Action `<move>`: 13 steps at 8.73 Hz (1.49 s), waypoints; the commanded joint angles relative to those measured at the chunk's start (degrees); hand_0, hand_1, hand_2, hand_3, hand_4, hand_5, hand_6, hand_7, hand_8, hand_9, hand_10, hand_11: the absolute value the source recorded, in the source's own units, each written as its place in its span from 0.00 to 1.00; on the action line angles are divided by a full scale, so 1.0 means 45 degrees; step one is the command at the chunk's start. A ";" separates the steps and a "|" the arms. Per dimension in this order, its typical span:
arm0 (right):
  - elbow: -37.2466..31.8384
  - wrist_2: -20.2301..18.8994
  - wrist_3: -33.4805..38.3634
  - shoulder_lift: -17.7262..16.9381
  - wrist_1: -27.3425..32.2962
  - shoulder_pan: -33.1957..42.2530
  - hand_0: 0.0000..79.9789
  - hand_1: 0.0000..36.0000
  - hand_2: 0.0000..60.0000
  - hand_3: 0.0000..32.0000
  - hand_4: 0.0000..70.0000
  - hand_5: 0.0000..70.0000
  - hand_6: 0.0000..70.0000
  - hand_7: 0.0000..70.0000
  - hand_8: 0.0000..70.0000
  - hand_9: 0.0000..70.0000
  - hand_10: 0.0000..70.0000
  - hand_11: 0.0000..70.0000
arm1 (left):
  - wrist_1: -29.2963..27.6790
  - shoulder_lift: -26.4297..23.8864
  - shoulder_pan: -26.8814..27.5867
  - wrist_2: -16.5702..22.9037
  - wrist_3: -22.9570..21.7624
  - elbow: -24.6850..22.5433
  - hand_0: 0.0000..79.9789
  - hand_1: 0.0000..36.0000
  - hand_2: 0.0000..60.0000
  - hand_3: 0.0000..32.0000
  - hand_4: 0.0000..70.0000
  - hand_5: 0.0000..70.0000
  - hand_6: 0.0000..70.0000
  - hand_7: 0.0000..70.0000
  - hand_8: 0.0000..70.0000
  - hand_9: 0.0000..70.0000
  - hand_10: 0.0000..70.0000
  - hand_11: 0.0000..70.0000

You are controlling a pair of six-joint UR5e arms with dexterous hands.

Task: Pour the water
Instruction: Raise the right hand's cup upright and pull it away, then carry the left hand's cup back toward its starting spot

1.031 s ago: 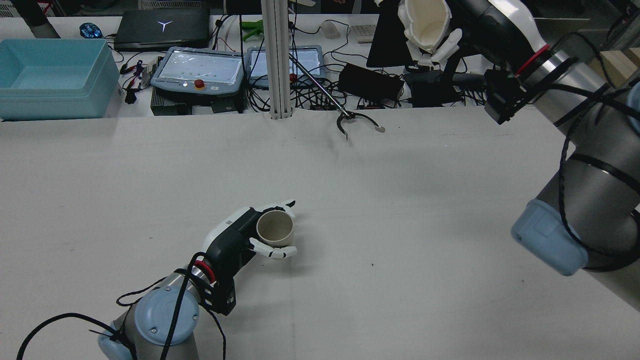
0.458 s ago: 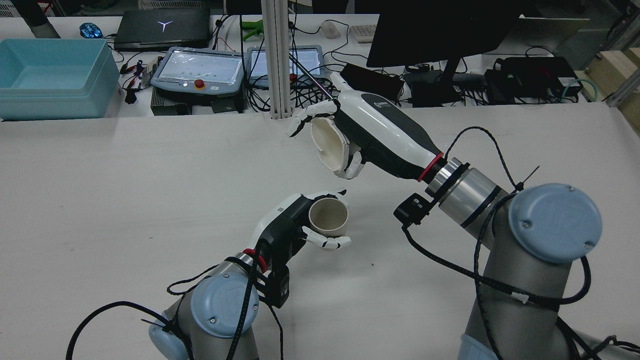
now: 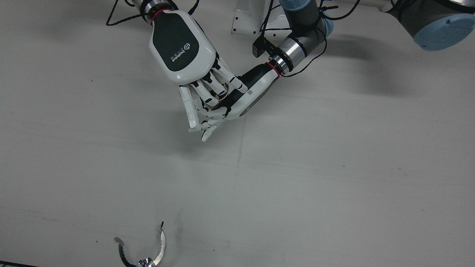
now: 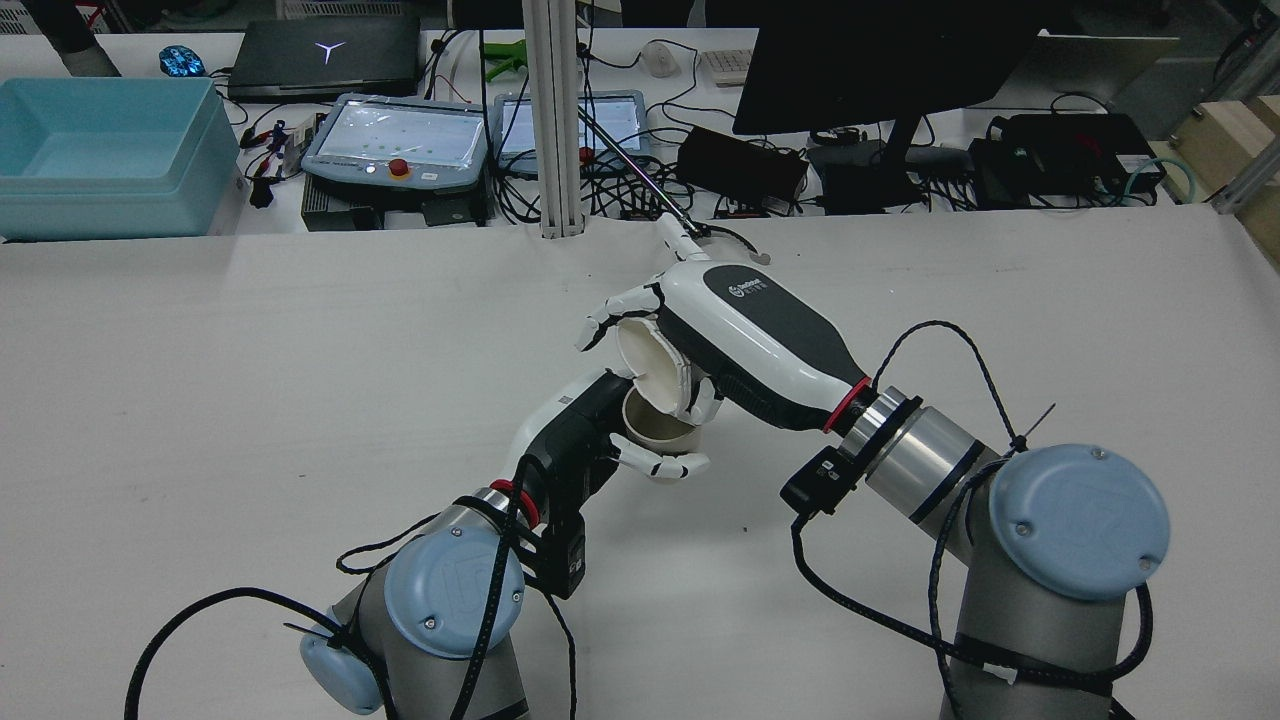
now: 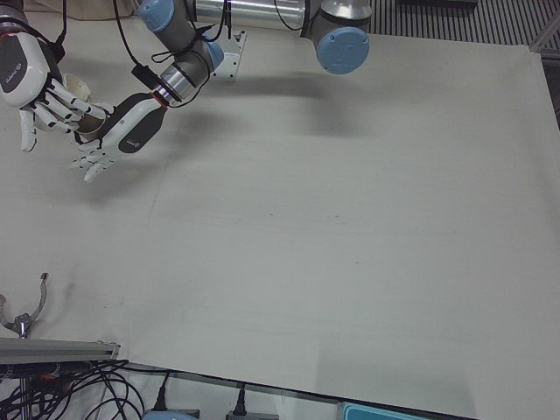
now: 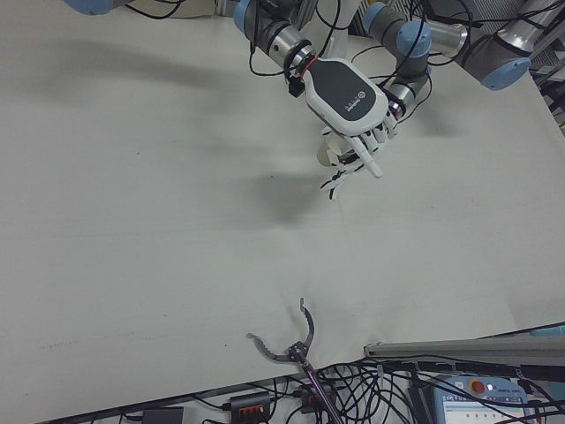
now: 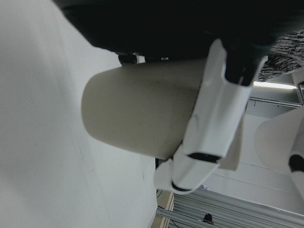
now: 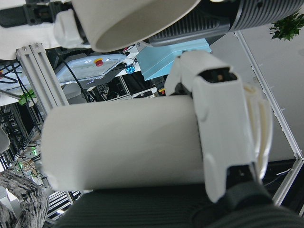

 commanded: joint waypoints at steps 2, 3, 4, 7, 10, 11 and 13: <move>0.1630 -0.0121 0.3797 -0.1327 0.0042 0.2872 1.00 1.00 1.00 0.00 0.44 0.35 0.81 1.00 0.54 0.72 0.01 0.09 | -0.0196 0.0659 -0.0477 -0.0007 -0.0449 -0.0354 1.00 1.00 1.00 0.00 0.53 1.00 0.19 0.17 0.04 0.01 0.05 0.14; 0.1417 -0.0083 0.6353 -0.2436 0.0197 0.4217 1.00 1.00 1.00 0.00 0.43 0.36 0.83 1.00 0.56 0.74 0.05 0.14 | -0.0487 0.1669 -0.0536 0.0051 -0.0685 -0.0956 1.00 1.00 1.00 0.00 0.54 1.00 0.19 0.16 0.04 0.01 0.06 0.14; 0.1106 -0.0238 0.8331 -0.3336 0.0353 0.5952 1.00 1.00 1.00 0.00 0.35 0.36 0.82 1.00 0.57 0.75 0.08 0.19 | -0.0703 0.3033 -0.0923 0.0206 -0.0707 -0.1832 1.00 1.00 1.00 0.00 0.53 1.00 0.19 0.16 0.04 0.01 0.06 0.14; -0.2866 -0.3942 1.3179 -0.4551 0.5102 1.0708 1.00 1.00 1.00 0.00 0.13 0.37 0.82 0.94 0.67 0.87 0.24 0.41 | -0.3545 0.6804 -0.3420 0.2001 -0.0727 -0.2466 1.00 1.00 1.00 0.00 0.55 1.00 0.20 0.17 0.04 0.01 0.06 0.15; -0.6346 -0.5294 1.4754 -0.6797 1.0262 1.1398 1.00 1.00 1.00 0.00 0.23 0.38 0.92 1.00 0.75 1.00 0.26 0.43 | -0.6808 1.0167 -0.4671 0.2063 -0.0493 -0.1941 1.00 1.00 1.00 0.00 0.59 1.00 0.21 0.18 0.05 0.02 0.07 0.16; -0.7944 -0.5356 1.5009 -0.7112 1.1746 1.1379 1.00 1.00 1.00 0.00 0.22 0.38 0.93 1.00 0.78 1.00 0.27 0.46 | -0.7649 1.0620 -0.5354 0.2237 -0.0241 -0.1590 1.00 1.00 1.00 0.00 0.60 1.00 0.22 0.19 0.05 0.02 0.07 0.17; -1.2098 -0.5221 1.4934 -0.6727 1.4696 1.1224 0.99 1.00 1.00 0.00 0.20 0.38 0.93 1.00 0.84 1.00 0.30 0.49 | -0.9271 1.0742 -0.6777 0.4026 0.0810 -0.0362 1.00 1.00 1.00 0.00 0.62 1.00 0.23 0.20 0.06 0.02 0.08 0.17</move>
